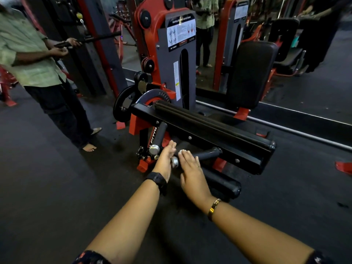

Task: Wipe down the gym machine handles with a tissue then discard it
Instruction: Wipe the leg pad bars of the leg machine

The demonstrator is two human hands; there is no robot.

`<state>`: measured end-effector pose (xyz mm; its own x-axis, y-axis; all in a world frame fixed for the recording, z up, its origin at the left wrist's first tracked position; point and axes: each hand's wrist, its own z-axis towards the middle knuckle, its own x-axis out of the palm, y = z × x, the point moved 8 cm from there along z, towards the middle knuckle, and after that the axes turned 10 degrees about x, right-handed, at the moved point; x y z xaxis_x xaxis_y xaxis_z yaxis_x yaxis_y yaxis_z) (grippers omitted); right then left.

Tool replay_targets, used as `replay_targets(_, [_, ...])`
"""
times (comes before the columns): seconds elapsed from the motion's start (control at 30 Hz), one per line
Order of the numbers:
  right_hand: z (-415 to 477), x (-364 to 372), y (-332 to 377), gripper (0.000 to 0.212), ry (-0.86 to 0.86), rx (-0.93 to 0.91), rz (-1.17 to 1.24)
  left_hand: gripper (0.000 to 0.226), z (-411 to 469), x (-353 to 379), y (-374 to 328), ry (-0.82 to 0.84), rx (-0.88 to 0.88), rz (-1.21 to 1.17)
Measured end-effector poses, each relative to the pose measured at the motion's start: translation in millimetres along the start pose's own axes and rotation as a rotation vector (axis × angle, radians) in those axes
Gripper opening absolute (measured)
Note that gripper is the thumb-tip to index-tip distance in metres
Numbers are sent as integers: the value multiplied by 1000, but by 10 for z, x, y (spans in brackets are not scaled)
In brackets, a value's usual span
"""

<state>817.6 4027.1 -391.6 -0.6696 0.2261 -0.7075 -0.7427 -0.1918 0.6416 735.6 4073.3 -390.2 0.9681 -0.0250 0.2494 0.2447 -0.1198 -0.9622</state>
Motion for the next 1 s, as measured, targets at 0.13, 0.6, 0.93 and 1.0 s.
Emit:
replay_targets(0.13, [233, -139, 10, 65, 52, 60, -1, 59, 18, -180, 75, -99, -49, -301])
replay_targets(0.6, [143, 158, 474, 28, 210, -755, -472, 91, 28, -338, 393, -163, -212, -357])
replay_targets(0.93, [229, 199, 394, 42, 126, -466, -430, 86, 72, -338, 346, -140, -182, -384])
replay_targets(1.0, [289, 250, 419, 41, 166, -427, -428, 86, 93, -364, 372, -157, -183, -377])
